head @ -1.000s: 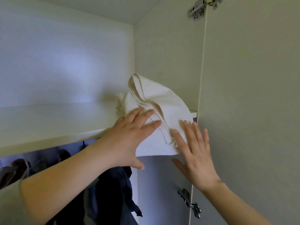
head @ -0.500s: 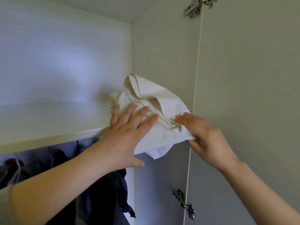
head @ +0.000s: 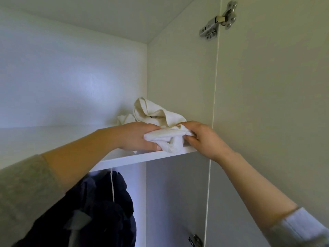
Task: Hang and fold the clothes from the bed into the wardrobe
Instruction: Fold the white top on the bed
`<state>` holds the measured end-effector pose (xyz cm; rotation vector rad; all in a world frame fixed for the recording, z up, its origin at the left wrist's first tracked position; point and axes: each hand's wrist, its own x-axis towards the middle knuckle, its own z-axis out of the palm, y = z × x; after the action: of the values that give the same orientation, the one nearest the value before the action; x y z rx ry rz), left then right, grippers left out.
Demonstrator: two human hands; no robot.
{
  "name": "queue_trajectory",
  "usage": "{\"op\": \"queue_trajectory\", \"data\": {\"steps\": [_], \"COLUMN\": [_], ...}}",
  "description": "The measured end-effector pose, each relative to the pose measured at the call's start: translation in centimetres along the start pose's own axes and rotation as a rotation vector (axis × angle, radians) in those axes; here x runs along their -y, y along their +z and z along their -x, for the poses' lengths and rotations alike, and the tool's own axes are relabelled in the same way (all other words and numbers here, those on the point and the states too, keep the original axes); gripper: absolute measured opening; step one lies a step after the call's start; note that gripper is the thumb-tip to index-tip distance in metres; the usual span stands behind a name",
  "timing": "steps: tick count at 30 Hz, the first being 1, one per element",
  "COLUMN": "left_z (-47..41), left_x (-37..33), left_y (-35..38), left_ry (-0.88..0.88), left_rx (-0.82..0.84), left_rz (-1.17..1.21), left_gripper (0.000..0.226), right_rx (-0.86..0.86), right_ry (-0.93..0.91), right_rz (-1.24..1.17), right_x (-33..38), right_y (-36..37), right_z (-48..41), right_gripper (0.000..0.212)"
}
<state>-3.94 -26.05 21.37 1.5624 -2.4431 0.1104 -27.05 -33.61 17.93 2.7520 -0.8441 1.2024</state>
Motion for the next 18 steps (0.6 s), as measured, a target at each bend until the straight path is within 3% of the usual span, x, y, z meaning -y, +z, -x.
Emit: {"op": "queue_trajectory", "data": {"steps": [5,8,11,12,18], "left_z": [-1.9,-3.1,-4.3,-4.6,-4.8], "left_x": [2.4,3.7,5.0,5.5,8.7], "left_y": [0.6,0.7,0.7,0.8,0.8], "left_ry": [-0.113,-0.176,-0.214,-0.235,-0.388], "left_rx": [-0.005,0.011,0.009,-0.005,-0.091], "left_rz": [0.026,0.027,-0.008,-0.021,-0.019], "left_gripper": [0.04,0.044,0.041,0.04,0.051], "right_rx": [0.16,0.298,0.423,0.448,0.512], "right_ry": [0.086,0.189,0.273,0.284,0.305], "right_rz": [-0.002,-0.034,-0.01,-0.001,0.059], "right_x": [-2.3,-3.4,-4.3,-4.6,-6.5], "right_y": [2.1,2.9,3.6,4.0,6.6], "right_z": [-3.5,-5.8,-8.1,-8.8,-12.3], "right_gripper": [0.006,0.007,0.047,0.052,0.035]}}
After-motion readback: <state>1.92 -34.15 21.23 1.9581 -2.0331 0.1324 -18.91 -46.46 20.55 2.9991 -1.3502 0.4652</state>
